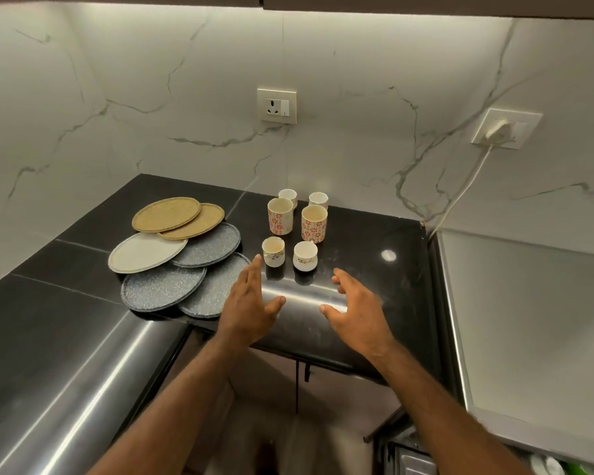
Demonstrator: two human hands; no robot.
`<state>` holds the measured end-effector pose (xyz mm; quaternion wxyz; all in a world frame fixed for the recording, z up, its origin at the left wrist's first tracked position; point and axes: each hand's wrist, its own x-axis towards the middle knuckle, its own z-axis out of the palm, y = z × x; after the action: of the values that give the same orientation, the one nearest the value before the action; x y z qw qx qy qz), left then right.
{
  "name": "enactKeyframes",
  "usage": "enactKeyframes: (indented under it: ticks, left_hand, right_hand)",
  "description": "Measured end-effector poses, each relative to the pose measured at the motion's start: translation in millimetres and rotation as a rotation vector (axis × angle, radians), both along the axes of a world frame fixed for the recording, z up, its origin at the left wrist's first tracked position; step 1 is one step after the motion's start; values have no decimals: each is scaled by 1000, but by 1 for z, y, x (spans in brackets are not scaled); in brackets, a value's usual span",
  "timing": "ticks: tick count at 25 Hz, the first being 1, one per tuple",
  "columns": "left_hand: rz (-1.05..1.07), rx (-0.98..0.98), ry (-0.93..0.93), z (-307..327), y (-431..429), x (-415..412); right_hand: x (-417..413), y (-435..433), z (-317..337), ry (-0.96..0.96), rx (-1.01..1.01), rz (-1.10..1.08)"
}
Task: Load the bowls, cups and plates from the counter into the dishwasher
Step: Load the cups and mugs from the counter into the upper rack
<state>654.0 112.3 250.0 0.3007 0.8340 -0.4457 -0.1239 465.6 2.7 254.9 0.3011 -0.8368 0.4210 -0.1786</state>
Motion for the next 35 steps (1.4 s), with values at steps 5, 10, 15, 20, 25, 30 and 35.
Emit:
enactKeyframes:
  ticks: [5, 10, 15, 20, 25, 30, 35]
  left_hand:
    - [53, 121, 114, -31, -78, 54]
    - [87, 261, 221, -73, -153, 109]
    - [89, 241, 227, -103, -194, 139]
    - [74, 226, 180, -108, -199, 151]
    - [105, 133, 236, -80, -192, 142]
    - [79, -8, 218, -45, -158, 109]
    - [46, -168, 200, -15, -90, 39]
  right_hand:
    - [63, -66, -30, 47, 217, -64]
    - [131, -120, -66, 58, 425, -226]
    - [169, -149, -97, -50, 459, -377]
    - [179, -157, -104, -87, 411, -362]
    - [166, -149, -94, -152, 389, -346]
    - [127, -117, -65, -239, 331, -269]
    - [49, -68, -36, -290, 231, -193]
